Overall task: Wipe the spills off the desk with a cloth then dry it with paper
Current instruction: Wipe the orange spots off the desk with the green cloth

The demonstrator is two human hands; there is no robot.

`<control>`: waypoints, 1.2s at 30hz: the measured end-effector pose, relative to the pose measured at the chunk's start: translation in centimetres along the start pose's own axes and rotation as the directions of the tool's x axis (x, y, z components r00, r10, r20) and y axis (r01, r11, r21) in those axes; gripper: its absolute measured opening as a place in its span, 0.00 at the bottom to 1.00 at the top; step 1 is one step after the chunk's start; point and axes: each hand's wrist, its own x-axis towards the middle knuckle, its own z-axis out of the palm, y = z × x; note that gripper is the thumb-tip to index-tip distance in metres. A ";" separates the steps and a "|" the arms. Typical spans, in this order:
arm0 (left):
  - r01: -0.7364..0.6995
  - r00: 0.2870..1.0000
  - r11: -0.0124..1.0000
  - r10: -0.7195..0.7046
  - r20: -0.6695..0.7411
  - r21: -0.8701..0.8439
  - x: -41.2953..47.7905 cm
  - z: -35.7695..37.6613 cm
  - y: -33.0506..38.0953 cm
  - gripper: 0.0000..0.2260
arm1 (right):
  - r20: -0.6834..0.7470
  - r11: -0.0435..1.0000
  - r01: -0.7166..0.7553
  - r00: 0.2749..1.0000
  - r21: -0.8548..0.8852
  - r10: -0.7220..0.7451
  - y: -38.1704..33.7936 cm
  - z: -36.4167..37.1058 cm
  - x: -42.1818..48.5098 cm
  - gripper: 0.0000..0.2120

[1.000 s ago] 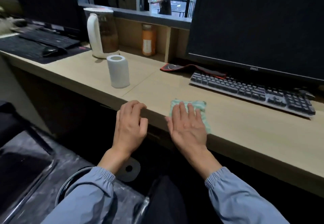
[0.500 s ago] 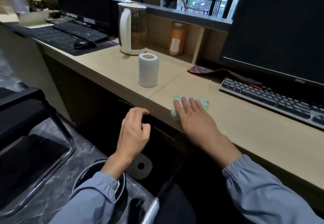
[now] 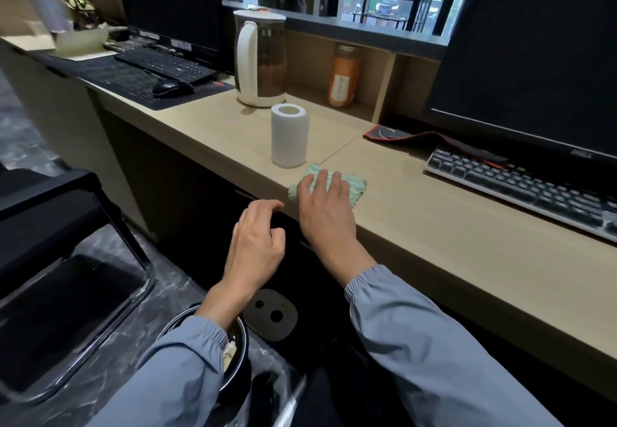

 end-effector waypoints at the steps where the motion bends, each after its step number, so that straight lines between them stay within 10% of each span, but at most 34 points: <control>1: -0.009 1.000 1.000 0.009 0.007 -0.002 -0.1 0.0 0.4 0.20 | -0.001 1.000 0.003 1.000 -0.003 -0.003 0.4 -0.1 -0.4 0.24; 15: -0.335 0.940 0.942 0.333 0.066 0.017 -1.7 4.7 9.5 0.16 | 0.069 0.998 -0.056 0.996 -0.021 0.057 12.5 -2.1 -13.3 0.26; 36: -0.724 0.583 0.639 0.768 0.264 -0.260 -10.8 15.8 30.8 0.14 | 0.062 0.948 -0.318 0.946 -0.027 0.319 36.5 -5.2 -40.3 0.35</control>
